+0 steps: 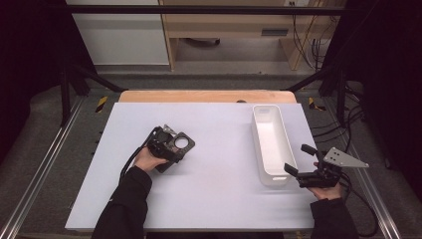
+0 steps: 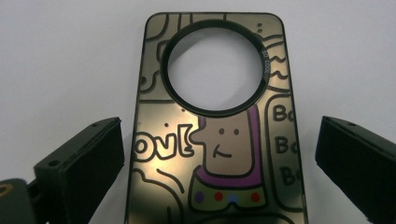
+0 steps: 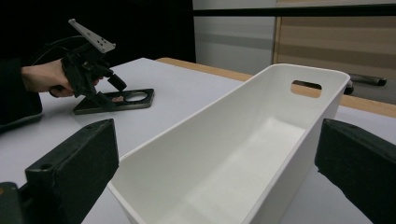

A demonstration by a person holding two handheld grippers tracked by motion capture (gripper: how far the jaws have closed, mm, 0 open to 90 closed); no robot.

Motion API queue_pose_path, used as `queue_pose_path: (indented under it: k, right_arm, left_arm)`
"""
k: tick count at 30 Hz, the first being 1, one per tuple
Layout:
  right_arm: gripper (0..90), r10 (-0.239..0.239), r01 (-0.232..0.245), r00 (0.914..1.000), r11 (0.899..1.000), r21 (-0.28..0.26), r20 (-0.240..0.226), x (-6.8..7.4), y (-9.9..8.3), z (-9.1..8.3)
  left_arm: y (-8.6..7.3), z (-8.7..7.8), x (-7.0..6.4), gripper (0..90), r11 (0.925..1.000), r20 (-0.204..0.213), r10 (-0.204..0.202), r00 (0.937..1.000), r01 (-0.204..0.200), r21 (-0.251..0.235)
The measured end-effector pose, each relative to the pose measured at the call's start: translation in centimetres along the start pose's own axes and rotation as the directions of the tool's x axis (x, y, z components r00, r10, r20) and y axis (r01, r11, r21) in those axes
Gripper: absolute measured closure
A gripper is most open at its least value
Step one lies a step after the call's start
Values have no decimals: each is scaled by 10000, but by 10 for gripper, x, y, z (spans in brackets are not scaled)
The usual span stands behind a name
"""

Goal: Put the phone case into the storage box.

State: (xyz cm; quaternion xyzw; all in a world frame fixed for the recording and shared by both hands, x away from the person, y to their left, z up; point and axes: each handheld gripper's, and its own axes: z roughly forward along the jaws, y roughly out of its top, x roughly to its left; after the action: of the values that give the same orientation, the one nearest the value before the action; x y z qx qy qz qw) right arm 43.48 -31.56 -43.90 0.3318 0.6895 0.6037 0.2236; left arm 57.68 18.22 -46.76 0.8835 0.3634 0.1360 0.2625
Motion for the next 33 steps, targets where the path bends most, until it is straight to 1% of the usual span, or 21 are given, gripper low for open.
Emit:
queue_pose_path:
  k: [6, 7, 13, 22, 33]
  right_arm:
    - [2, -23, 23, 10000, 10000, -3, -2, 0, 0, 0]
    - [2, -2, 2, 10000, 10000, -7, -5, 0, 0, 0]
    - [2, -21, 21, 10000, 10000, -27, -5, 0, 0, 0]
    - [2, -23, 23, 10000, 10000, -16, -8, 0, 0, 0]
    - [2, -17, 17, 10000, 10000, -28, -20, 1, 0, 0]
  left_arm:
    - [-2, 2, 1, 17, 10000, 42, -55, 10000, 55, 44]
    - [-2, 2, 1, 21, 10000, -19, -30, 10000, 31, 82]
    - [-3, 3, 1, 52, 9999, 68, -64, 10000, 63, 92]
    - [-3, 1, 3, 105, 9999, 36, -108, 9999, 108, 40]
    - [-3, 1, 2, 113, 9999, 22, -127, 9999, 127, 91]
